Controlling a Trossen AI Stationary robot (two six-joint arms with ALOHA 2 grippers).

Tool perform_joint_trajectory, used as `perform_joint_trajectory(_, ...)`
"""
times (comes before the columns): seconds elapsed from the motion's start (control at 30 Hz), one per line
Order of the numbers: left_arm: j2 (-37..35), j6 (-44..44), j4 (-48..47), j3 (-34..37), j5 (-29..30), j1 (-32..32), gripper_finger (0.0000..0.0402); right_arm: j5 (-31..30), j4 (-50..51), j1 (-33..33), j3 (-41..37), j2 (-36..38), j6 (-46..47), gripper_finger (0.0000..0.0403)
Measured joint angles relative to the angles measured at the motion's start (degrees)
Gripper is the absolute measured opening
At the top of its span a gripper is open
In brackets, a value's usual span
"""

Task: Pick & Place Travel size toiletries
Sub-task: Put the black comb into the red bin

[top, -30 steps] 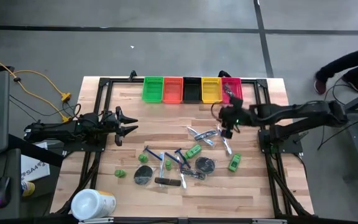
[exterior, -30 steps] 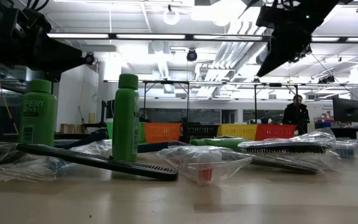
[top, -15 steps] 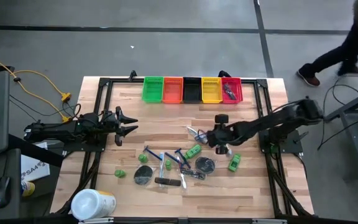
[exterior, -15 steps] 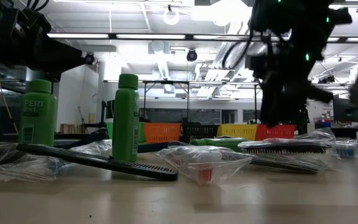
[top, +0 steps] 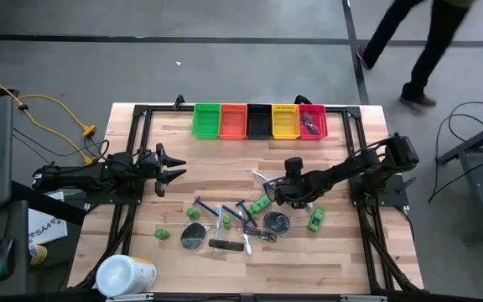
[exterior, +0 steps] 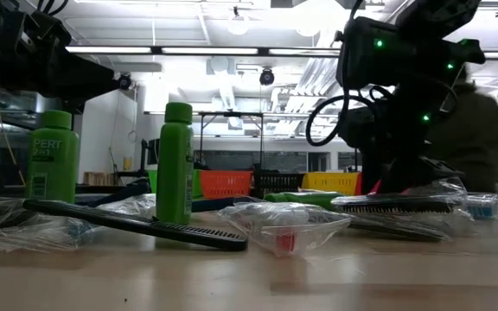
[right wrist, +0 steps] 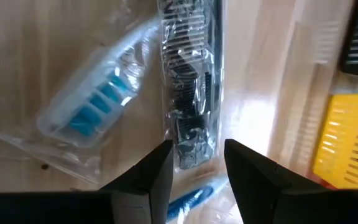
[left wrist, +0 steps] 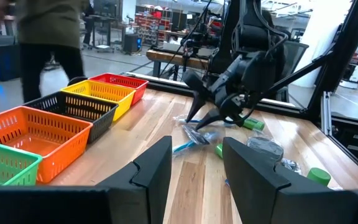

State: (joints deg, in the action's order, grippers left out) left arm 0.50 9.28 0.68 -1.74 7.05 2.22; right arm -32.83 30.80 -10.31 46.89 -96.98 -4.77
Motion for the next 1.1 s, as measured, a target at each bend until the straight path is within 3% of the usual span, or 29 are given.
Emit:
perform_joint_trajectory(0.13, 0.0, 0.0, -0.01, -0.01, 0.0, 0.0, 0.0143, -3.48, 1.06, -1.17, 0.0, 1.06, -0.05, 0.0139)
perform_joint_trajectory(0.43, 0.01, 0.0, 0.0, 0.0, 0.02, 0.0, 0.0143, -1.33, 1.07, -4.03, 0.02, 1.62, 1.96, 0.0139)
perform_joint_trajectory(0.6, 0.01, 0.0, -0.01, -0.01, 0.02, 0.01, 0.0143, -5.44, 0.54, -4.6, 0.0, 1.1, 1.4, 0.0139)
perform_joint_trajectory(0.8, 0.01, 0.0, 0.0, -0.01, 0.02, 0.01, 0.0143, -4.66, -2.44, -4.16, 0.0, 1.08, -2.92, 0.0139)
perform_joint_trajectory(1.1, 0.0, 0.0, -0.01, 0.0, 0.0, 0.01, 0.0143, -3.21, -3.41, -4.17, 0.0, 1.08, -4.49, 0.0199)
